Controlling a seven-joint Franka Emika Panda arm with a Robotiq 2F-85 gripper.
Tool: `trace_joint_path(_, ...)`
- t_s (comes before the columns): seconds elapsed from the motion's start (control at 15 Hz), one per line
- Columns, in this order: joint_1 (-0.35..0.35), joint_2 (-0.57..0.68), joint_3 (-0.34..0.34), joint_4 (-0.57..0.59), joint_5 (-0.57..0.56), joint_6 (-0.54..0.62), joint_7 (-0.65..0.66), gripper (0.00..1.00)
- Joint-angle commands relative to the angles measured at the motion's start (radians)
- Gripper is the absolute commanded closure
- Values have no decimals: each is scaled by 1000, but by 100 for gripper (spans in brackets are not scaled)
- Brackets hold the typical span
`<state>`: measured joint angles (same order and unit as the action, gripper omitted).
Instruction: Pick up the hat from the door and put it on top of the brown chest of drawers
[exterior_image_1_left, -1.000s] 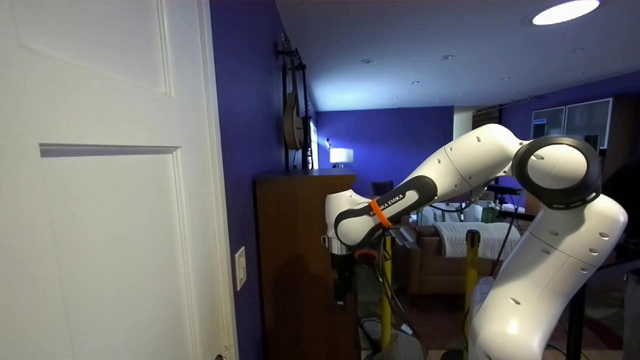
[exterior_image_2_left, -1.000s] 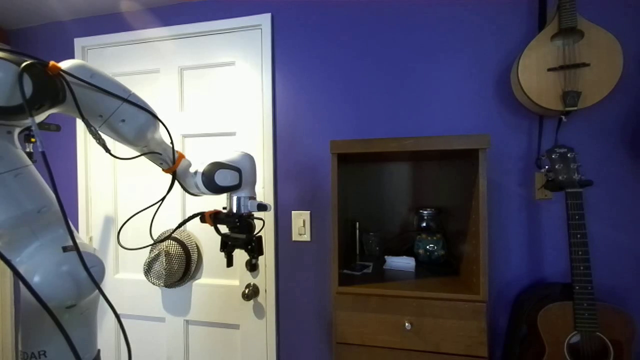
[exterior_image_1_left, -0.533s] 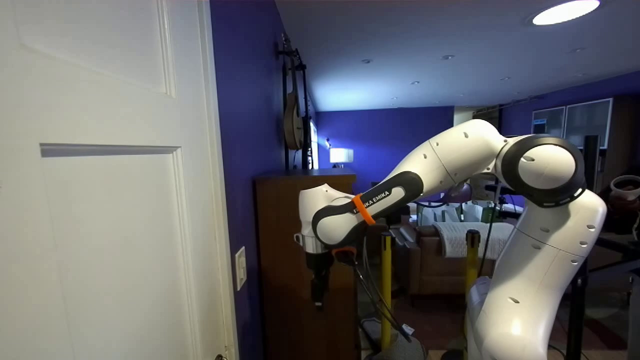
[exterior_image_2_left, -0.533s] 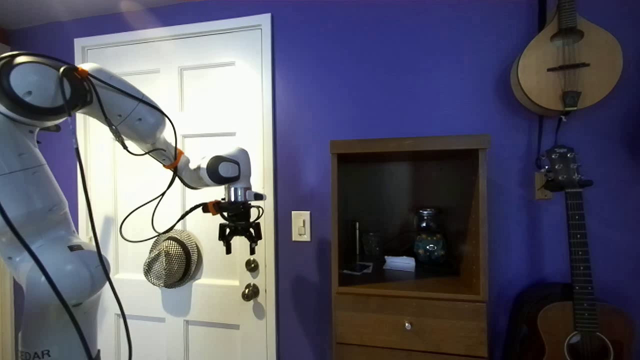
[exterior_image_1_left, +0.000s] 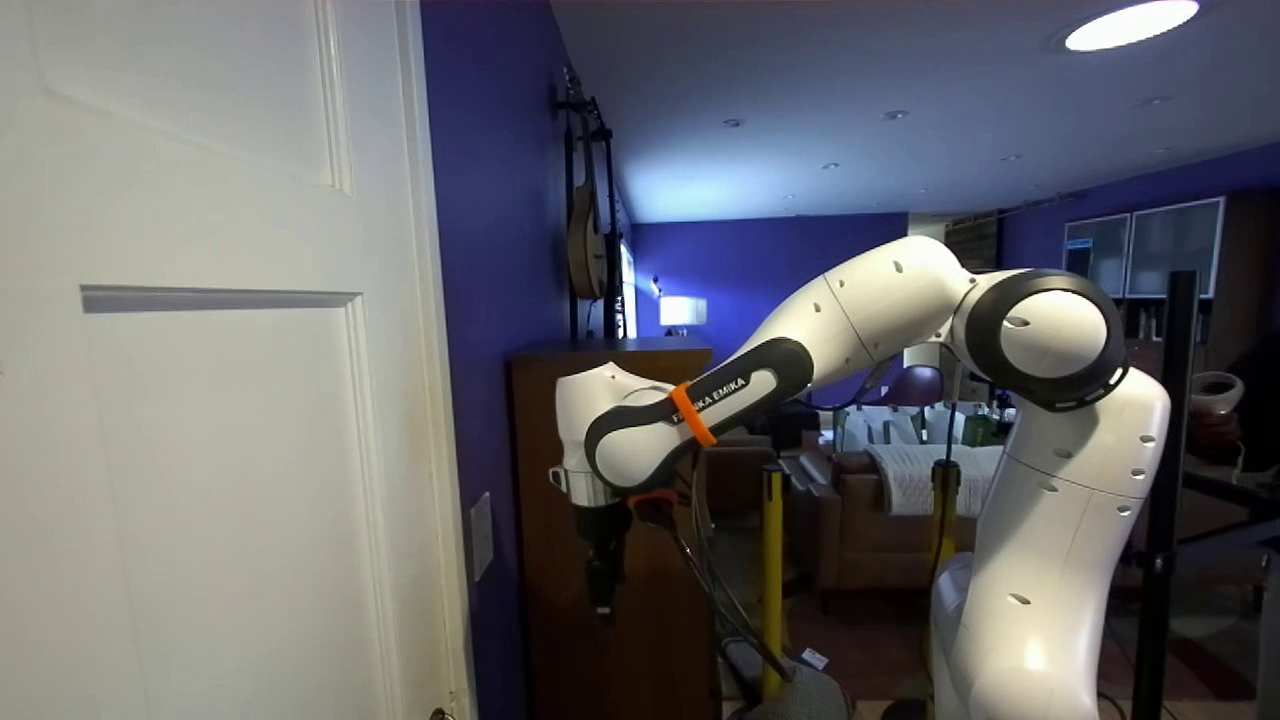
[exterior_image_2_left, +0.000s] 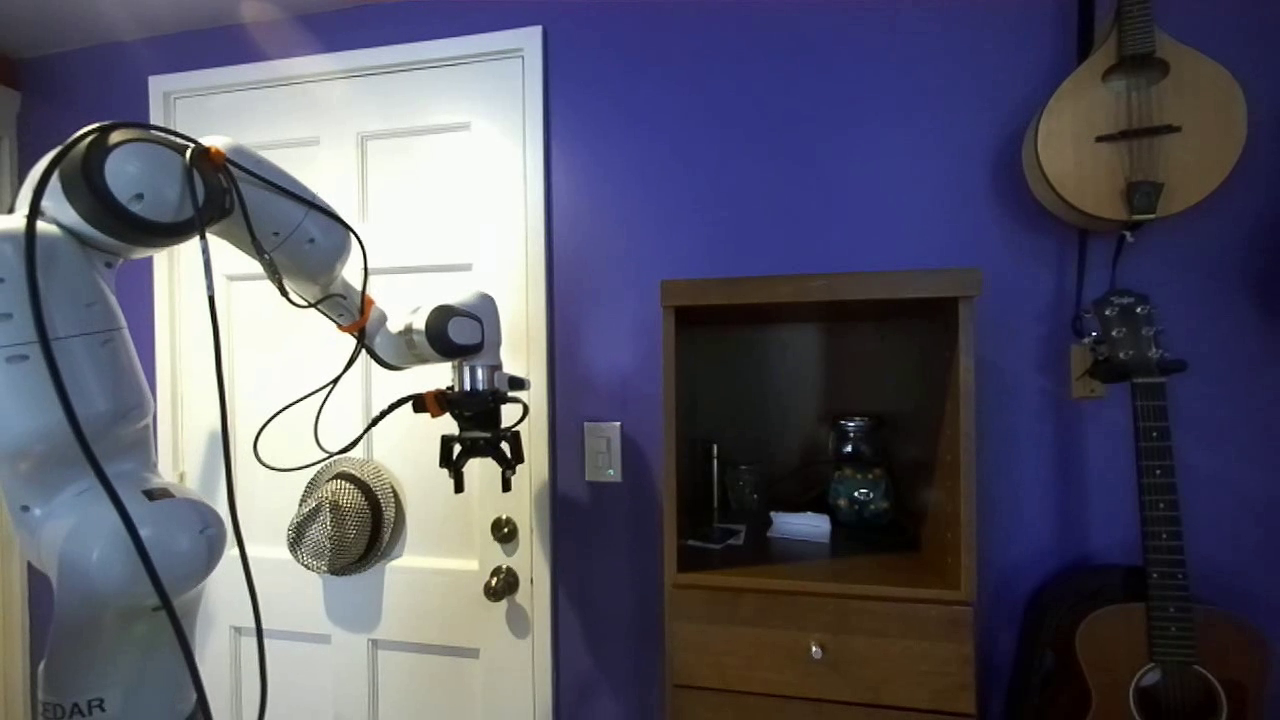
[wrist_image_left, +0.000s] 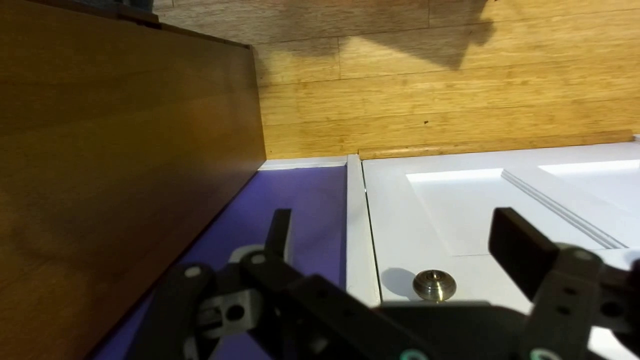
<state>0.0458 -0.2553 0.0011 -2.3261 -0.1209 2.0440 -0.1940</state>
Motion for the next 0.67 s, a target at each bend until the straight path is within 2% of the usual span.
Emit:
trace_joint_path(0.0,-3,0,3,1,1,-2,0,0)
trace_joint_path(0.33,-3,-2,17,4,-27,-26,26,0)
trace_joint_path(0.6,20,-23,46,-6,6,-63,52,0)
